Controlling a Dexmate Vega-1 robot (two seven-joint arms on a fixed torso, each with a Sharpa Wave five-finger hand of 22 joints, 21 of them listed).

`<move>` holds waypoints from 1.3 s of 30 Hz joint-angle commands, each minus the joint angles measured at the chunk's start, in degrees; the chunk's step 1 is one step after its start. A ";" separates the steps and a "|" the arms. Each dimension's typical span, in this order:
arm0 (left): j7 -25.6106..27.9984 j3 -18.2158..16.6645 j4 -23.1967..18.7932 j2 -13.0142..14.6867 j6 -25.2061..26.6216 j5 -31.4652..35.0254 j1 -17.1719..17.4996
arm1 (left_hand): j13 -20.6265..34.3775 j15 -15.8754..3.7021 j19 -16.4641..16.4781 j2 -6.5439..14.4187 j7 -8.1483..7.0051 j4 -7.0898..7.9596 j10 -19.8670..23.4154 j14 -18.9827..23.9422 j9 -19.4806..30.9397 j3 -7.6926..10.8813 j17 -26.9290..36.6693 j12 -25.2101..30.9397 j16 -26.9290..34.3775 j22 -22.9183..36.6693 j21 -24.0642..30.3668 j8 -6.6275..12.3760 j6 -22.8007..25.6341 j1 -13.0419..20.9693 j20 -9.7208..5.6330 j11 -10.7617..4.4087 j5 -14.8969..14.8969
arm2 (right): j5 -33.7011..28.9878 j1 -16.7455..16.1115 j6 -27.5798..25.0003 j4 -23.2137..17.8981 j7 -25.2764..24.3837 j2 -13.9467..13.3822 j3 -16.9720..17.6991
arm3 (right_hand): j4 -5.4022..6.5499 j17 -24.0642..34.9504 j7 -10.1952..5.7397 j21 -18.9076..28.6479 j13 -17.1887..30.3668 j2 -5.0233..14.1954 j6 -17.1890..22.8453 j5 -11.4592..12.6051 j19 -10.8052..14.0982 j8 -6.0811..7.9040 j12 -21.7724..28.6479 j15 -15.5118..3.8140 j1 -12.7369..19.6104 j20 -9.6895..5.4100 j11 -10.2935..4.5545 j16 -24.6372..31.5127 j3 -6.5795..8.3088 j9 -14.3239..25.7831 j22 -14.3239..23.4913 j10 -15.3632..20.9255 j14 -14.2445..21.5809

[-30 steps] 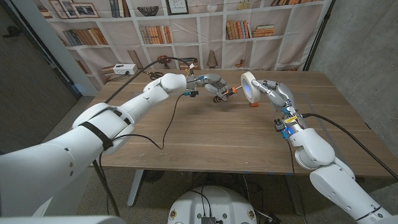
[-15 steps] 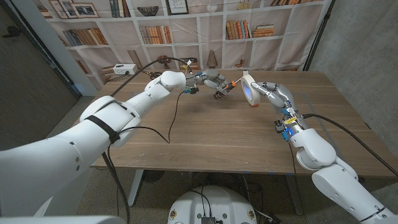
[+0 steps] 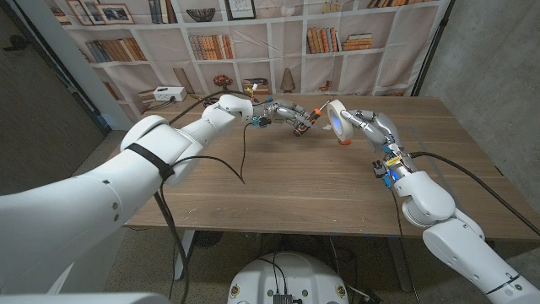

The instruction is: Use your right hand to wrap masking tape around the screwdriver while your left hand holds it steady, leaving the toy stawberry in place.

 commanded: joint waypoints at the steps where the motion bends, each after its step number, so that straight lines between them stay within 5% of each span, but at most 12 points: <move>1: -2.56 4.33 0.39 0.66 -3.10 2.53 -1.93 | 18.27 -16.28 0.45 3.66 0.02 0.49 5.23 16.36 3.92 2.52 23.58 0.08 -0.31 0.14 0.53 0.08 6.36 3.59 -4.80 -3.51 0.26 | 0.25 1.86 0.79 1.22 0.78 -0.39 -0.70 | 2.42 0.20 -0.65 0.58 0.22 7.39 0.42 -0.06 -0.23 16.25 0.54 -5.05 7.19 0.04 -1.47 0.53 6.27 0.20 0.11 1.05 -0.16; 4: -3.41 6.07 -3.95 3.08 -6.93 5.75 -1.27 | 18.11 -16.29 0.44 3.69 0.03 0.45 5.41 16.43 3.98 2.60 23.53 -0.12 -0.43 0.10 0.63 0.00 6.39 3.62 -4.84 -3.47 0.18 | -0.69 2.29 1.43 1.20 0.62 -0.50 -0.78 | 2.40 0.13 -0.62 0.73 0.13 7.39 0.43 -0.11 -0.31 16.25 0.57 -5.05 7.20 -0.04 -1.48 0.64 6.28 0.14 0.05 1.05 -0.13; 7: 3.23 7.08 -26.57 11.28 1.31 11.83 5.21 | 18.28 -16.28 0.49 3.74 0.05 0.44 5.38 16.44 3.97 2.67 23.40 -0.16 -0.60 0.07 0.73 -0.11 6.40 3.61 -4.84 -3.47 0.11 | -1.59 2.38 1.40 0.51 0.03 -0.67 -0.57 | 2.45 0.16 -0.62 0.93 0.21 7.45 0.45 -0.18 -0.36 16.25 0.69 -5.08 7.17 -0.11 -1.61 0.75 6.29 0.06 -0.02 0.97 -0.34; 9: 6.19 7.82 -34.00 13.87 4.76 15.08 6.93 | 18.16 -16.29 0.44 3.75 0.05 0.44 5.48 16.49 4.03 2.71 23.43 -0.30 -0.63 0.05 0.78 -0.15 6.41 3.60 -4.89 -3.48 0.04 | -1.99 2.45 1.33 0.04 -0.08 -0.91 -0.34 | 2.44 0.21 -0.62 1.01 0.17 7.44 0.50 -0.21 -0.45 16.24 0.71 -5.07 7.18 -0.16 -1.55 0.84 6.30 -0.02 -0.06 0.93 -0.41; 11: 7.13 8.29 -37.02 14.90 6.18 16.54 7.47 | 18.25 -16.29 0.45 3.76 0.05 0.45 5.42 16.49 4.02 2.74 23.46 -0.37 -0.69 0.02 0.84 -0.22 6.48 3.55 -4.95 -3.56 -0.02 | -2.68 2.54 1.46 -0.28 -0.22 -1.07 -0.17 | 2.44 0.13 -0.65 1.13 0.19 7.42 0.47 -0.25 -0.46 16.28 0.79 -5.08 7.18 -0.11 -1.50 0.90 6.30 0.01 -0.10 0.95 -0.37; 20: 6.50 8.57 -35.99 14.60 5.28 16.10 7.17 | 18.45 -16.30 0.43 3.71 -0.10 0.45 5.40 16.48 4.20 2.87 23.50 -0.60 -0.93 -0.07 0.97 -0.38 6.50 3.44 -5.03 -3.63 -0.21 | -3.40 4.40 3.31 0.30 0.83 -0.49 -0.77 | 2.51 0.09 -0.73 1.66 0.16 7.47 0.46 -0.37 -0.68 16.45 1.02 -5.37 7.15 -0.20 -1.74 1.23 6.38 0.06 -0.32 0.80 -0.50; 31: 3.00 6.31 -26.50 11.39 -4.99 10.60 6.20 | 18.43 -16.30 0.23 3.64 -0.28 0.57 5.51 16.58 4.17 2.96 23.56 -0.96 -1.15 -0.16 0.97 -0.62 6.77 3.15 -5.08 -3.90 -0.38 | -2.67 8.71 5.21 3.24 3.55 -0.01 -4.35 | 2.60 -0.34 -0.77 2.10 0.00 7.46 0.33 -0.46 -0.85 16.54 1.17 -5.18 7.09 -0.25 -1.64 1.29 6.45 0.06 -0.53 0.76 -0.49; 39: 1.59 5.77 -30.45 12.97 -3.38 10.21 7.48 | 18.70 -16.32 0.06 3.52 -0.32 0.58 5.45 16.59 4.17 3.03 23.64 -1.12 -1.31 -0.21 0.96 -0.79 6.87 3.02 -5.06 -3.80 -0.43 | -2.88 8.31 6.66 3.47 2.49 0.29 -4.40 | 2.63 -0.37 -0.82 2.43 -0.08 7.46 0.35 -0.50 -0.95 16.56 1.30 -5.30 7.08 -0.27 -1.62 1.47 6.52 -0.08 -0.69 0.71 -0.56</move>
